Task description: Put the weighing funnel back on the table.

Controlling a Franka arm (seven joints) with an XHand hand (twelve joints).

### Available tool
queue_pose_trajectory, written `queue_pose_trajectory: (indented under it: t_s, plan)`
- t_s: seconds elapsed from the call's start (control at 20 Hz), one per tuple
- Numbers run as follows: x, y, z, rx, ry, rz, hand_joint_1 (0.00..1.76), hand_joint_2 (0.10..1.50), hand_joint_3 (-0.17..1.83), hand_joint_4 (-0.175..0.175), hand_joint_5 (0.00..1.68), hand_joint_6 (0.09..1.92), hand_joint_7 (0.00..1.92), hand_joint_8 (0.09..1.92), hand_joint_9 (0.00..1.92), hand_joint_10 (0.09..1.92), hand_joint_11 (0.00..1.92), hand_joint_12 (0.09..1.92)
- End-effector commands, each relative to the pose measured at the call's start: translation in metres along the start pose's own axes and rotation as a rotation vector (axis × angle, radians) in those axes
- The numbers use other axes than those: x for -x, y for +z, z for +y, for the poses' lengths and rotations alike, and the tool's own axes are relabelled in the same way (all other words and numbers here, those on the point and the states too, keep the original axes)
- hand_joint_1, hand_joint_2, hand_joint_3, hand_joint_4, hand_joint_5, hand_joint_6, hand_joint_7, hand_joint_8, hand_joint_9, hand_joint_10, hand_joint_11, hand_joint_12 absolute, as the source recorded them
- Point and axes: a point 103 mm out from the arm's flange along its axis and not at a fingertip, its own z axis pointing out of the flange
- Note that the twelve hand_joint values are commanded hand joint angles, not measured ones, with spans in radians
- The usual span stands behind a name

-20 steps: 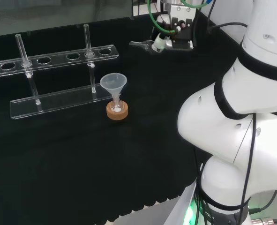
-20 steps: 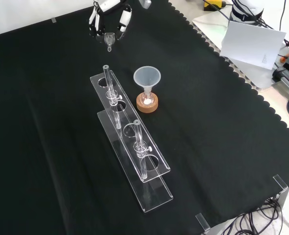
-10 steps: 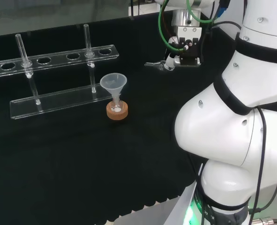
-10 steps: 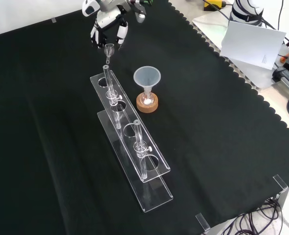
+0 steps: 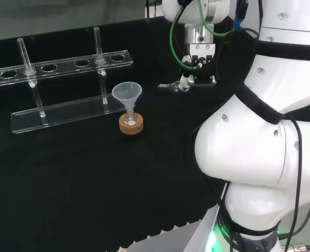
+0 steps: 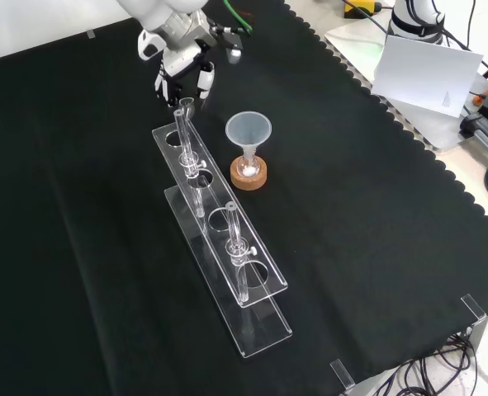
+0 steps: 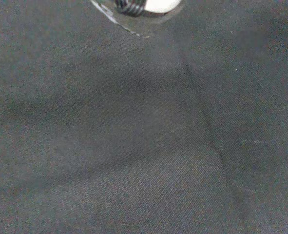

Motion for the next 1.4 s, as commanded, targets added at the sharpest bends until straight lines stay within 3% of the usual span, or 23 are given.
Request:
queue_pose_trajectory:
  t_s: [0.05, 0.75, 1.2, 1.3, 1.4]
  plan:
    - [0.006, 0.009, 0.018, -0.013, 0.020, -0.017, 1.13, 1.03, -0.17, 0.175, 1.44, 0.22, 0.48, 0.59, 0.87, 0.34, 0.66, 1.16]
    - [-0.013, 0.023, 0.037, -0.002, 0.043, -0.098, 1.13, 1.03, -0.17, 0.175, 1.44, 0.22, 0.49, 0.59, 0.87, 0.34, 0.66, 1.16]
    - [-0.013, 0.025, 0.039, 0.000, 0.034, -0.101, 1.12, 1.03, -0.17, 0.175, 1.42, 0.26, 0.49, 0.60, 0.87, 0.35, 0.67, 1.15]
    - [-0.016, 0.024, 0.038, -0.005, 0.037, -0.119, 1.10, 1.03, -0.10, 0.175, 1.29, 0.48, 0.44, 0.64, 0.85, 0.38, 0.67, 1.16]
    - [-0.026, 0.023, 0.032, -0.020, 0.044, -0.122, 0.99, 0.99, -0.11, 0.080, 0.87, 0.58, 0.36, 0.65, 0.78, 0.41, 0.61, 1.19]
